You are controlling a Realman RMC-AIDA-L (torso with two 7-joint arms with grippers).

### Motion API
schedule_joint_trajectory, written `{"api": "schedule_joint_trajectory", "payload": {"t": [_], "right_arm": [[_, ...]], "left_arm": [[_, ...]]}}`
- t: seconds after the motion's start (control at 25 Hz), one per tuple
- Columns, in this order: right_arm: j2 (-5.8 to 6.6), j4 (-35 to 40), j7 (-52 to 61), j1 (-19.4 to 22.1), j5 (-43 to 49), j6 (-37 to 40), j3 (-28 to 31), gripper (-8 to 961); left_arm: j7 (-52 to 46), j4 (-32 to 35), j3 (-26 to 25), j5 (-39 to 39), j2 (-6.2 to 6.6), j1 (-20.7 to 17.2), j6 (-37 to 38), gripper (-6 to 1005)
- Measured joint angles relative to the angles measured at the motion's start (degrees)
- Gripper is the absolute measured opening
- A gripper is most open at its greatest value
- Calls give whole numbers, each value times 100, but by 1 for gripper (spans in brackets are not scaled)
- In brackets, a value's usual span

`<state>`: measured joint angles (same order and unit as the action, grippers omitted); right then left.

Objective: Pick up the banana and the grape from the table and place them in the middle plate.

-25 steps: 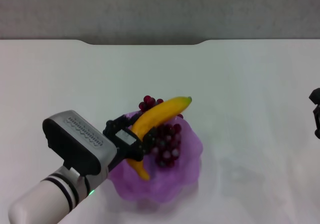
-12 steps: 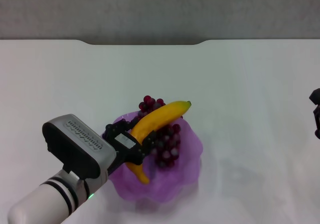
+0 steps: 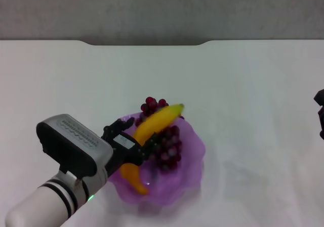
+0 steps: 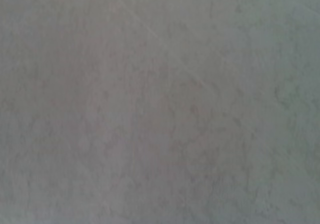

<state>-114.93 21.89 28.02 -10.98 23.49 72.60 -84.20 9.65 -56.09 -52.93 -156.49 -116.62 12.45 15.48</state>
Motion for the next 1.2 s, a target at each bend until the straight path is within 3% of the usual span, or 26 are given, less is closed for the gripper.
{"api": "schedule_joint_trajectory", "payload": {"t": [0.12, 0.28, 0.52, 0.88, 1.2], "right_arm": [[4, -7, 53, -2, 14, 0, 2, 4], [5, -8, 54, -2, 15, -7, 2, 4], [6, -10, 55, 5, 3, -21, 0, 4], [6, -10, 34, 9, -3, -26, 0, 4], [6, -10, 16, 4, -3, -41, 0, 4]], "left_arm": [[14, -48, -45, 81, 10, -10, -45, 650], [22, -66, -85, 86, 4, -41, -28, 751], [39, -417, -184, 66, 20, -380, 377, 859], [65, -403, -216, 48, 20, -968, 2176, 864], [-212, 253, -171, 203, -9, -1039, 4069, 840]]}}
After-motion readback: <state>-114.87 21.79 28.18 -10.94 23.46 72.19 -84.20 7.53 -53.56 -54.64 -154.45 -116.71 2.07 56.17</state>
